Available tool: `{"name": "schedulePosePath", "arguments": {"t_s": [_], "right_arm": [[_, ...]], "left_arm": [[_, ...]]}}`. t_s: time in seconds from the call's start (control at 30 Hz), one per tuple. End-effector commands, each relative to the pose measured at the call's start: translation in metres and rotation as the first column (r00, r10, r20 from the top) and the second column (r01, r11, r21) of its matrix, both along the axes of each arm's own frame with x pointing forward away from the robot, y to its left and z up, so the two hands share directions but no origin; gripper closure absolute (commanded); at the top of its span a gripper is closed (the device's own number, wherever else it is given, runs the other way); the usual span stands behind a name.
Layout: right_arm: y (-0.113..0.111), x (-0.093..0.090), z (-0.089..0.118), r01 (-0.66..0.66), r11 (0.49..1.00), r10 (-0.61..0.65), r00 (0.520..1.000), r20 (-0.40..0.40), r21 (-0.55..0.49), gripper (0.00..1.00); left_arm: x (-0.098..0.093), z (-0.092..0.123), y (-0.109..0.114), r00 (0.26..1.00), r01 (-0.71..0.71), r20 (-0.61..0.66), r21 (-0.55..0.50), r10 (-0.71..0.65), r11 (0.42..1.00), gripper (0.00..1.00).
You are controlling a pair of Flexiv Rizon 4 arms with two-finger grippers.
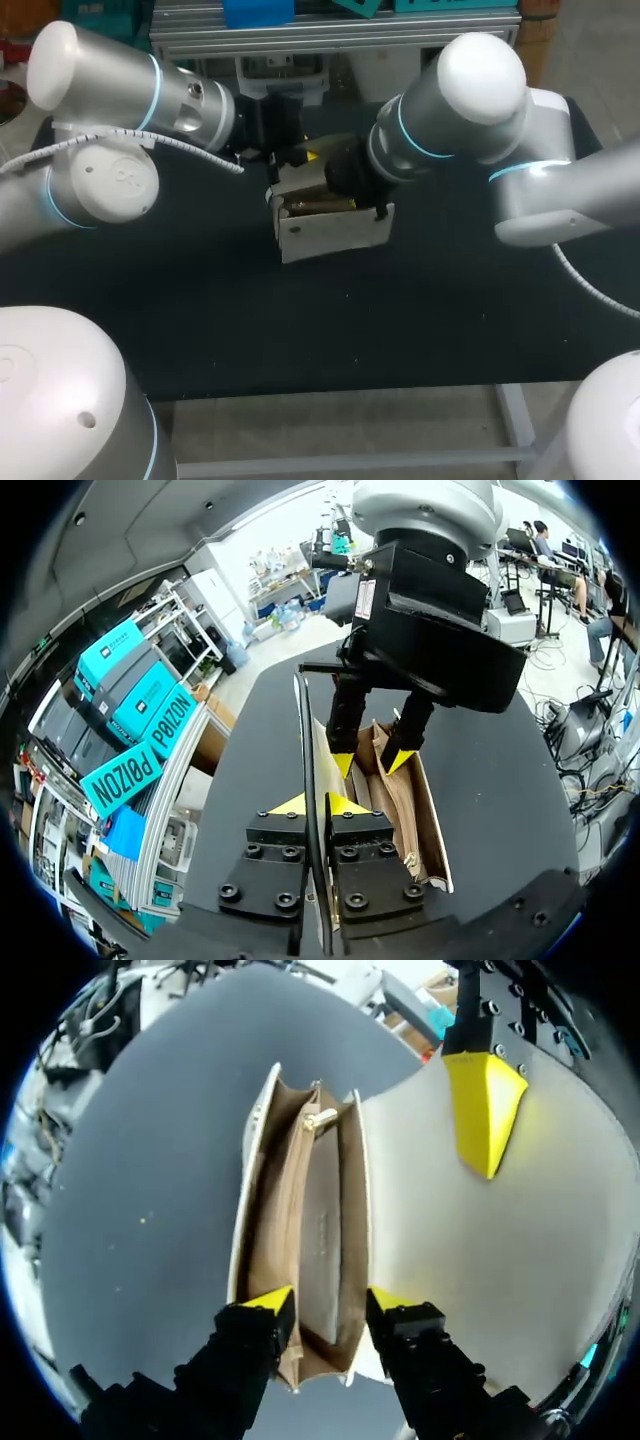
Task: Pick up the bag, open it, inspect its contents, close it, and place it on the opposite side
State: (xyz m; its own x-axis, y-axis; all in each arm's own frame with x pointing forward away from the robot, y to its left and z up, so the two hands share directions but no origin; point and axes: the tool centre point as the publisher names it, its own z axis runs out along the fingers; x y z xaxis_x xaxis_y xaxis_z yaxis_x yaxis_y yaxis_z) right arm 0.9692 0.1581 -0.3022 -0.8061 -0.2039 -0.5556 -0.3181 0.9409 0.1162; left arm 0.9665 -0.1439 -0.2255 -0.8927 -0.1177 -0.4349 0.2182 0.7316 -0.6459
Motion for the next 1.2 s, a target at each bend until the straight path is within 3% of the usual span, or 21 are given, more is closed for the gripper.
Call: {"name": "schedulePosePath", "arguments": {"t_s": [0.03, 0.37, 0.4, 0.47, 0.5, 0.73, 0.93, 1.2], "right_arm": [[-0.007, -0.015, 0.016, 0.005, 1.0, -0.006, 0.997, 0.072, 0.022, 0.56], [-0.011, -0.044, 0.053, -0.01, 0.999, 0.002, 0.979, 0.203, 0.04, 0.61], [-0.012, -0.047, 0.055, -0.009, 0.999, 0.0, 0.977, 0.211, 0.043, 0.65], [-0.014, -0.053, 0.059, 0.0, 0.999, -0.01, 0.974, 0.225, 0.046, 0.84], [-0.016, -0.057, 0.06, 0.003, 0.999, -0.015, 0.973, 0.231, 0.051, 1.0], [-0.029, -0.075, 0.05, 0.036, 0.997, -0.049, 0.975, 0.218, 0.065, 1.0], [-0.035, -0.083, 0.035, 0.058, 0.996, -0.07, 0.981, 0.18, 0.069, 1.0], [-0.035, -0.083, 0.015, 0.061, 0.996, -0.071, 0.987, 0.147, 0.068, 1.0]], "left_arm": [[-0.005, 0.003, -0.001, 1.0, -0.005, 0.002, 0.003, 0.005, 1.0, 1.0], [-0.017, 0.018, -0.001, 0.999, -0.022, -0.05, -0.006, 0.021, 1.0, 1.0], [-0.019, 0.019, -0.001, 0.998, -0.02, -0.06, -0.006, 0.02, 1.0, 1.0], [-0.021, 0.02, -0.002, 0.996, -0.008, -0.087, -0.011, 0.007, 1.0, 1.0], [-0.022, 0.019, -0.003, 0.994, 0.0, -0.107, -0.013, -0.001, 1.0, 1.0], [-0.001, -0.012, -0.011, 0.98, 0.036, -0.197, -0.009, -0.037, 0.999, 1.0], [0.024, -0.039, -0.017, 0.977, 0.04, -0.209, 0.013, -0.036, 0.999, 1.0], [0.034, -0.065, -0.014, 0.989, -0.01, -0.147, 0.055, 0.018, 0.998, 1.0]]}}
